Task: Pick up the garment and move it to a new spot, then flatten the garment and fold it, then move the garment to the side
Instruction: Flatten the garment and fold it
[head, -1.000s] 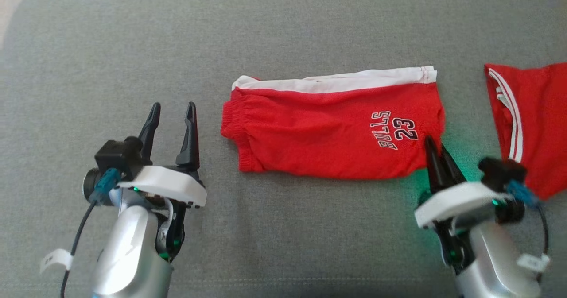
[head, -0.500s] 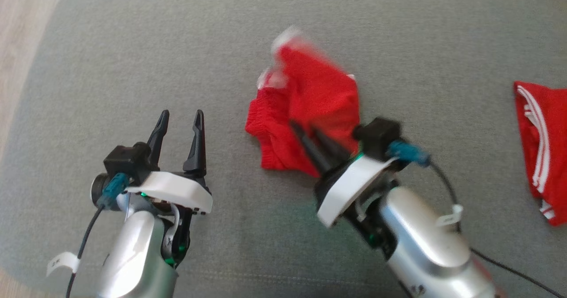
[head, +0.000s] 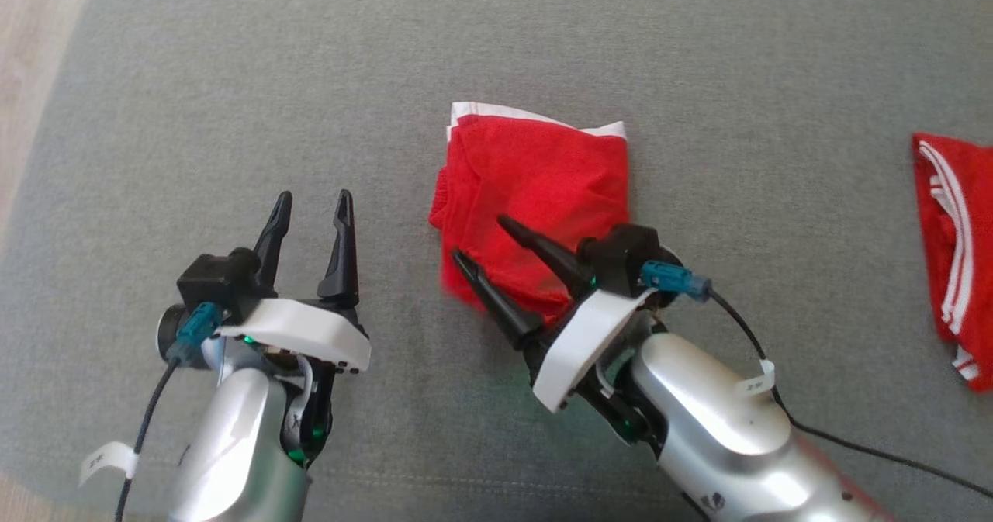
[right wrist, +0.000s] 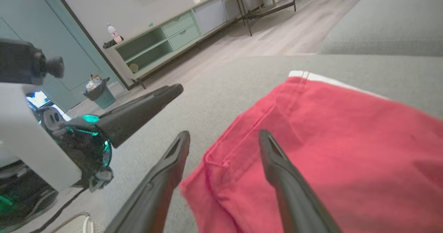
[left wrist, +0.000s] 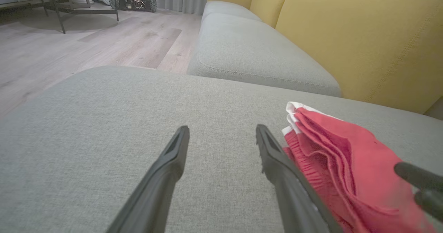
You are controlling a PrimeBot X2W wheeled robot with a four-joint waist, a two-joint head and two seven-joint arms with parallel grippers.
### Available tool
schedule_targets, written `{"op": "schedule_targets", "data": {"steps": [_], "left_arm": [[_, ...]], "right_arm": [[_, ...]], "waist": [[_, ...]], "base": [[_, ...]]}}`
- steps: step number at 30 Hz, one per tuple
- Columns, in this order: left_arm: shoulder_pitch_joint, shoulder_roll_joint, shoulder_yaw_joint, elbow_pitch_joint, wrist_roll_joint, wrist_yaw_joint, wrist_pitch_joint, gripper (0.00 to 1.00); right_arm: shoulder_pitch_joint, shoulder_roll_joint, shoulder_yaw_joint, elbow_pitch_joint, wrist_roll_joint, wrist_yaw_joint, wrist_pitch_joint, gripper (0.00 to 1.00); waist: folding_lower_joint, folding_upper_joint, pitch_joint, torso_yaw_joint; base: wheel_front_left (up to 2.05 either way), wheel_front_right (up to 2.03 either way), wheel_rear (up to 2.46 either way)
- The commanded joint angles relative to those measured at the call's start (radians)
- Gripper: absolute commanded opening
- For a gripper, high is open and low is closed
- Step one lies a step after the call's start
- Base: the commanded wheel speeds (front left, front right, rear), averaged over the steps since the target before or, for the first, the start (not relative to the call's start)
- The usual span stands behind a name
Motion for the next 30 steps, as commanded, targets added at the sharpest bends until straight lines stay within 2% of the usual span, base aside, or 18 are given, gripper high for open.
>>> {"op": "schedule_targets", "data": {"steps": [1, 4, 7, 13, 17, 20, 24, 30], "left_arm": [[-0.017, 0.013, 0.034, -0.033, 0.009, -0.002, -0.008, 1.0], [-0.018, 0.013, 0.04, -0.033, 0.013, -0.003, -0.008, 1.0], [-0.016, 0.013, 0.048, -0.035, 0.02, -0.004, -0.008, 1.0], [0.0, 0.02, 0.066, -0.047, 0.035, -0.005, -0.008, 1.0], [0.021, 0.035, 0.082, -0.063, 0.042, -0.006, -0.008, 1.0], [0.044, 0.044, 0.088, -0.068, 0.041, -0.011, -0.008, 1.0], [0.082, 0.061, 0.09, -0.07, 0.043, -0.014, -0.008, 1.0], [0.133, 0.078, 0.086, -0.079, 0.043, -0.014, -0.002, 1.0]], "right_arm": [[-0.02, 0.018, 0.014, -0.042, -0.002, -0.001, -0.025, 1.0], [-0.028, 0.018, -0.011, -0.063, -0.018, -0.001, -0.061, 1.0], [-0.019, 0.014, -0.096, -0.076, -0.061, -0.001, -0.095, 1.0], [0.074, -0.031, -0.376, -0.133, -0.16, -0.001, -0.128, 1.0], [0.173, -0.057, -0.558, -0.191, -0.227, -0.001, -0.107, 1.0], [0.247, -0.056, -0.658, -0.247, -0.269, -0.001, -0.079, 1.0], [0.33, -0.041, -0.715, -0.327, -0.305, -0.001, -0.036, 1.0], [0.422, -0.025, -0.741, -0.413, -0.328, -0.001, 0.009, 1.0]], "waist": [[0.0, 0.0, -0.001, -0.011], [0.0, 0.0, -0.003, -0.026], [0.0, 0.0, -0.008, -0.041], [0.0, 0.0, -0.027, -0.071], [0.0, 0.0, -0.045, -0.09], [0.0, 0.0, -0.068, -0.098], [0.0, 0.0, -0.105, -0.103], [0.0, 0.0, -0.152, -0.111]], "base": [[0.0, 0.0, 0.0], [0.0, 0.0, 0.0], [0.0, 0.0, 0.0], [0.0, 0.0, 0.0], [0.0, 0.0, 0.0], [0.0, 0.0, 0.0], [0.0, 0.0, 0.0], [0.0, 0.0, 0.0]]}}
